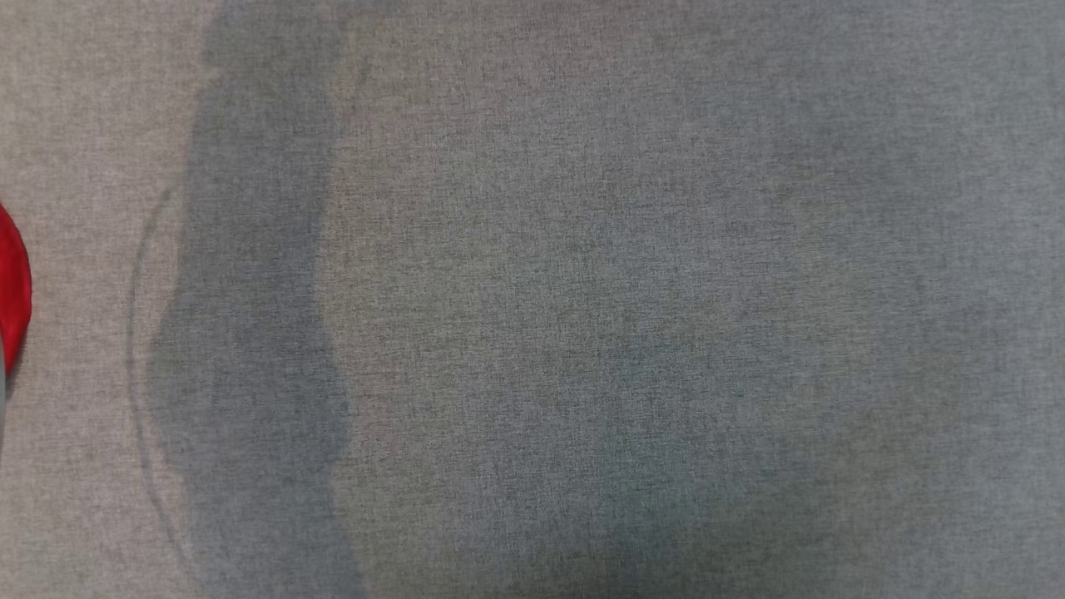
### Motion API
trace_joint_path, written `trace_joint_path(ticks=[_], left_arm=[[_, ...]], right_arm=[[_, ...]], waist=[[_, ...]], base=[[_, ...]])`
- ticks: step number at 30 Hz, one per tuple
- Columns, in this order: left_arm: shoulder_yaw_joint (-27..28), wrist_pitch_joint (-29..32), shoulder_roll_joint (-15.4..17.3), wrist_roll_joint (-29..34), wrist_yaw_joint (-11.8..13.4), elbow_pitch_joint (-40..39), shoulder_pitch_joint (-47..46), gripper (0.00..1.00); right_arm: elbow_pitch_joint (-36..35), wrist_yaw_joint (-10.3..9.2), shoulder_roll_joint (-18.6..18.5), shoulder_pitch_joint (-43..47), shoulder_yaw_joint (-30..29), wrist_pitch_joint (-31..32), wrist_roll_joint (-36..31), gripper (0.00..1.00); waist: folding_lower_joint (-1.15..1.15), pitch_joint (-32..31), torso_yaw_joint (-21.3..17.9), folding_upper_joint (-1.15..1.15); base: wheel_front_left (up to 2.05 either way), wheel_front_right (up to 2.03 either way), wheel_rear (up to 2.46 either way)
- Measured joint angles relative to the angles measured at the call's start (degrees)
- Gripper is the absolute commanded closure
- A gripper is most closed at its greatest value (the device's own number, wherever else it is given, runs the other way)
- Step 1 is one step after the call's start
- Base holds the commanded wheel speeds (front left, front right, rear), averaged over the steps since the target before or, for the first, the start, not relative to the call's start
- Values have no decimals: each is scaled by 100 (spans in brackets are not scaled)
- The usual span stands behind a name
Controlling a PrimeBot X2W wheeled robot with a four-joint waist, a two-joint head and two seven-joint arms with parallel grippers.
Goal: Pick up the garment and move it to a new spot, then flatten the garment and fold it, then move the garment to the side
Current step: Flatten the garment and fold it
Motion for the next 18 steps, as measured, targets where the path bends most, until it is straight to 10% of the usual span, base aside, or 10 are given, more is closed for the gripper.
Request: trace_joint_path(ticks=[18], left_arm=[[-1561, 586, 291, -1251, -91, 404, 2293, 100]], right_arm=[[-497, 0, -82, 1997, 1751, -114, 419, 100]], waist=[[0, -1187, -40, 0]], base=[[0, 0, 0]])
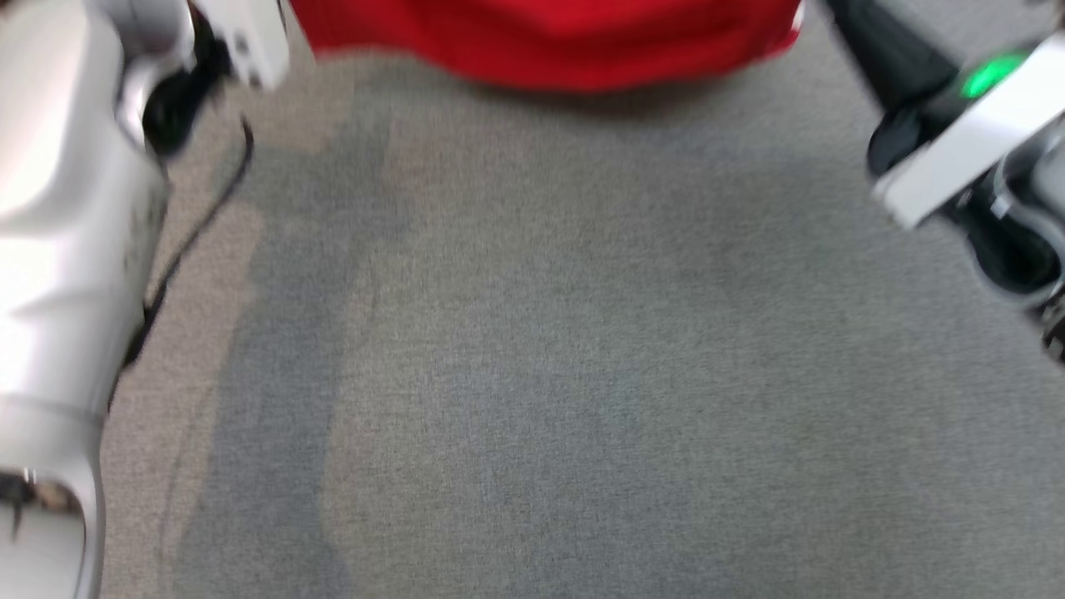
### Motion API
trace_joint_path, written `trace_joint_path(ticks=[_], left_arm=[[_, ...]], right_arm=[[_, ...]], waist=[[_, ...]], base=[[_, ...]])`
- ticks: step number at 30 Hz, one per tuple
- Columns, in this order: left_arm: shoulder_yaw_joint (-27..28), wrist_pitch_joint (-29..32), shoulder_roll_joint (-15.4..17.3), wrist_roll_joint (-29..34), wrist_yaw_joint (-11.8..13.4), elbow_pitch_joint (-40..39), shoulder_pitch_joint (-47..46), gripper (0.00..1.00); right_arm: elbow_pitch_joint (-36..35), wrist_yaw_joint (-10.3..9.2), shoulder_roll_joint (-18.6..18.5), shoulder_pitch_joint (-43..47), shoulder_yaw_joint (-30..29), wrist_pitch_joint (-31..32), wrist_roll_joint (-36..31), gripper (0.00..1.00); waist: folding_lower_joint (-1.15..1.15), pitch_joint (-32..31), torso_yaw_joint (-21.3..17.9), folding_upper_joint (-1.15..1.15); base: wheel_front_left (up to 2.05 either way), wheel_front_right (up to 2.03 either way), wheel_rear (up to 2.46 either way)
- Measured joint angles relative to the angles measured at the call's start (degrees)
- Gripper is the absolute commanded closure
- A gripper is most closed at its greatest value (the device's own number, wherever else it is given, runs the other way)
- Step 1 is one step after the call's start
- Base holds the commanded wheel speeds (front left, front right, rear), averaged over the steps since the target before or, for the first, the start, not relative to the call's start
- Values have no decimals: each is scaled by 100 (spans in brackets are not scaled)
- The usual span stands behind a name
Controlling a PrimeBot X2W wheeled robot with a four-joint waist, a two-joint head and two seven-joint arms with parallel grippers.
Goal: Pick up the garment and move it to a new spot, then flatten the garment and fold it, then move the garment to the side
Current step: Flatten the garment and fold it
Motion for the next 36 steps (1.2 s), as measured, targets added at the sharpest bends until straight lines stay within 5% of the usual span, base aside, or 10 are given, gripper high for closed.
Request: trace_joint_path(ticks=[7, 14, 23, 36], left_arm=[[-488, 871, 726, -1011, 0, -1027, 1807, 100], [-657, 2209, 1489, -1940, 32, -2419, 3349, 100], [-809, 3931, 2619, -3025, 664, -4597, 4875, 100], [-780, 4154, 2814, -3139, 1078, -5365, 5052, 100]], right_arm=[[-313, 0, -112, 1053, 563, 42, 141, 100], [-588, 0, -434, 2080, 683, 839, 248, 100], [-1369, -1, -1068, 3206, 704, 1699, 444, 100], [-1655, 0, -1020, 3410, 648, 1849, 480, 100]], waist=[[0, -860, -55, 0], [0, -1622, -48, 0], [0, -2074, 23, 0], [0, -1934, -192, 0]], base=[[0, 0, 0], [0, 0, 0], [0, 0, 0], [0, 0, 0]])
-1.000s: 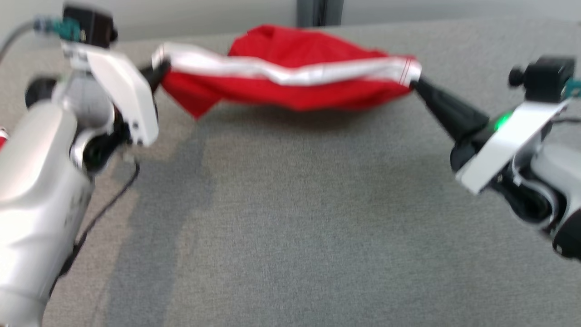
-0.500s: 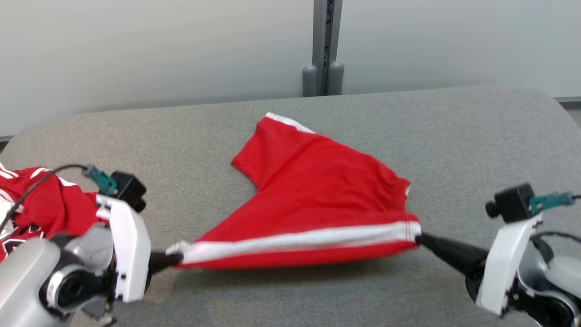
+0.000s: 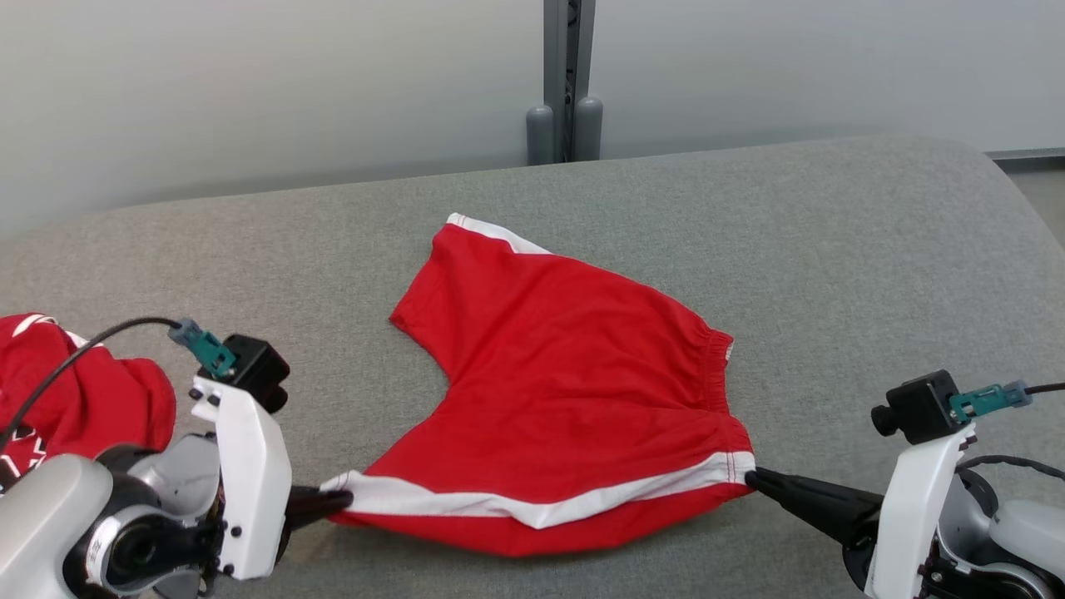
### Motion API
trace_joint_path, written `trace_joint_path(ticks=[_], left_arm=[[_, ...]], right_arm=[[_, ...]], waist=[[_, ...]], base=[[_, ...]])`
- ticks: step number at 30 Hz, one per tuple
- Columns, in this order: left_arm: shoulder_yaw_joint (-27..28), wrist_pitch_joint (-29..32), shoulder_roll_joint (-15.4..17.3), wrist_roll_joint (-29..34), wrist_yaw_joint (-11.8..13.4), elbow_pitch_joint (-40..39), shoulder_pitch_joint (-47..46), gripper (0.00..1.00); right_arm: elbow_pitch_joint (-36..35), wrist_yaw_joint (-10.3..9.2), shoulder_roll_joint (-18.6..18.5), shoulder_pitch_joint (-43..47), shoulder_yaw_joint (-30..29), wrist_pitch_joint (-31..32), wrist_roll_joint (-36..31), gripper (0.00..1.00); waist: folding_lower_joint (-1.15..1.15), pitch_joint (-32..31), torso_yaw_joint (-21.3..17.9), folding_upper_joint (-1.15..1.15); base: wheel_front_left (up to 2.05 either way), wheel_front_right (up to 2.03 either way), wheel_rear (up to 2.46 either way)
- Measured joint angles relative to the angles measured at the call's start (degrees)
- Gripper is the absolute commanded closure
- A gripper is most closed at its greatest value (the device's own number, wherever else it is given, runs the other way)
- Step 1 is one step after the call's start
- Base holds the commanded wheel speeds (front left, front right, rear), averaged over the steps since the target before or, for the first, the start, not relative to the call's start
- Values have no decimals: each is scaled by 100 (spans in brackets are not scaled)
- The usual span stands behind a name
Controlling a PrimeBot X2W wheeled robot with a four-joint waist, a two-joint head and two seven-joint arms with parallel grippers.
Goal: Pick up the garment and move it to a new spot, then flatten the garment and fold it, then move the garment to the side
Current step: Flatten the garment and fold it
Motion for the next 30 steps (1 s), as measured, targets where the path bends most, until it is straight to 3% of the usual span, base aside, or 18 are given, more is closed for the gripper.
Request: trace_joint_path(ticks=[21, 30], left_arm=[[183, 509, -567, 888, 16, 1870, -3151, 100], [185, 390, -767, 1216, -54, 2704, -4036, 100]], right_arm=[[-171, -1, 489, -328, -1026, -1260, 536, 100], [-231, -1, 993, -439, -1337, -1623, 491, 100]], waist=[[0, 1525, -730, 0], [0, 2046, -1251, 0]], base=[[0, 0, 0], [0, 0, 0]])
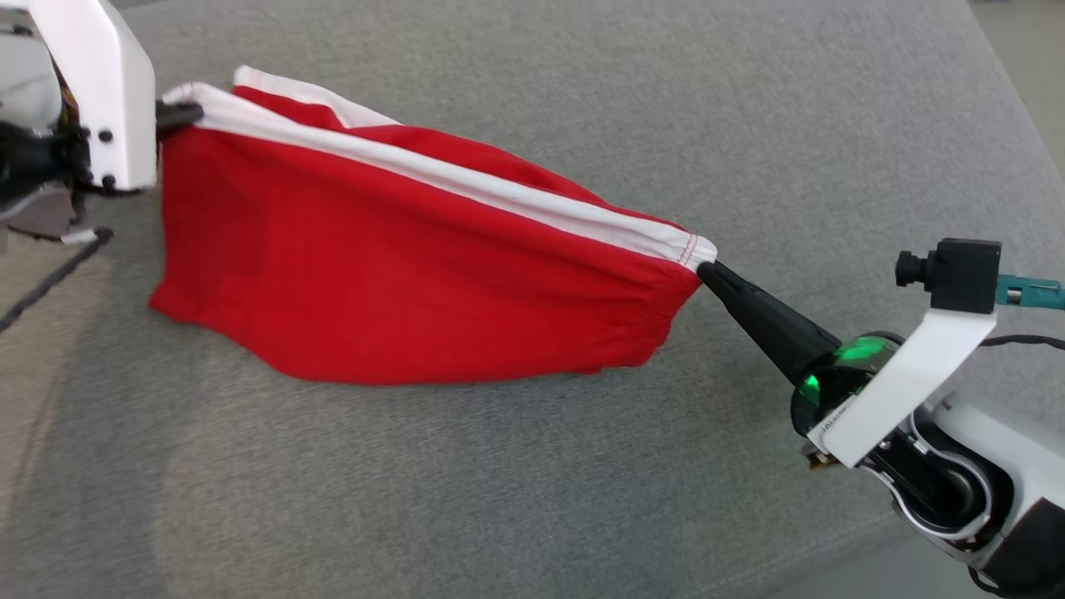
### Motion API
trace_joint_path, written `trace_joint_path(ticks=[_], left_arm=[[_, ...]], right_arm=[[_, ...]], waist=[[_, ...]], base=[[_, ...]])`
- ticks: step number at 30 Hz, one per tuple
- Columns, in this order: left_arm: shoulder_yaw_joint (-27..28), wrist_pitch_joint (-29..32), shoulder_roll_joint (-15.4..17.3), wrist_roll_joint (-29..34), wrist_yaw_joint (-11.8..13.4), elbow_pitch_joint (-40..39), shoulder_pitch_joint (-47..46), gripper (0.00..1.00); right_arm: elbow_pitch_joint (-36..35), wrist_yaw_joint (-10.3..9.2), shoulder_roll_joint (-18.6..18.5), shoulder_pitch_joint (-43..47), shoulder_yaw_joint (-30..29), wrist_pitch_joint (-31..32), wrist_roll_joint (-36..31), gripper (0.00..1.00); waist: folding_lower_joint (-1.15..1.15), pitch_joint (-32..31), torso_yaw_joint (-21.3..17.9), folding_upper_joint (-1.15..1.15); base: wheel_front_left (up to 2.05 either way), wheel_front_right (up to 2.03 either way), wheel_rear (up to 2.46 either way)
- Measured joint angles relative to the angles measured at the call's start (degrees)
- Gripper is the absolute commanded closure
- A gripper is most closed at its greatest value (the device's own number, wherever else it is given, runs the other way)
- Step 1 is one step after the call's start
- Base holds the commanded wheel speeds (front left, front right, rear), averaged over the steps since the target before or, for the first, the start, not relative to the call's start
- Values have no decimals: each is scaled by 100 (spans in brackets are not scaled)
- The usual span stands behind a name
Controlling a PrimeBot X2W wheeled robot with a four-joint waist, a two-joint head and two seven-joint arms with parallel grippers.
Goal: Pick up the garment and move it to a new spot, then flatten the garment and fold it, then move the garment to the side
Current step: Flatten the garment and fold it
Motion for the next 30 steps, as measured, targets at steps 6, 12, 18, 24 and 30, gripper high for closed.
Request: trace_joint_path(ticks=[6, 12, 18, 24, 30], left_arm=[[-137, -79, -127, 308, -82, 592, -513, 100], [-212, -299, -276, 493, -192, 1162, -804, 100], [-261, -671, -446, 643, -276, 1661, -981, 0], [-299, -742, -590, 621, -472, 2003, -1033, 0], [-350, -744, -646, 533, -635, 2178, -1050, 0]], right_arm=[[256, 0, 338, -179, -52, -90, -112, 100], [550, 1, 644, -402, -7, -101, -191, 100], [743, 1, 827, -532, 24, -145, -192, 100], [937, 1, 905, -566, 124, -146, -174, 0], [1115, 1, 900, -559, 230, -29, -54, 0]], waist=[[0, 351, -297, 0], [0, 652, -515, 0], [0, 742, -570, 0], [0, 638, -482, 0], [0, 417, -388, 0]], base=[[0, 0, 0], [0, 0, 0], [0, 0, 0], [0, 0, 0], [0, 0, 0]])
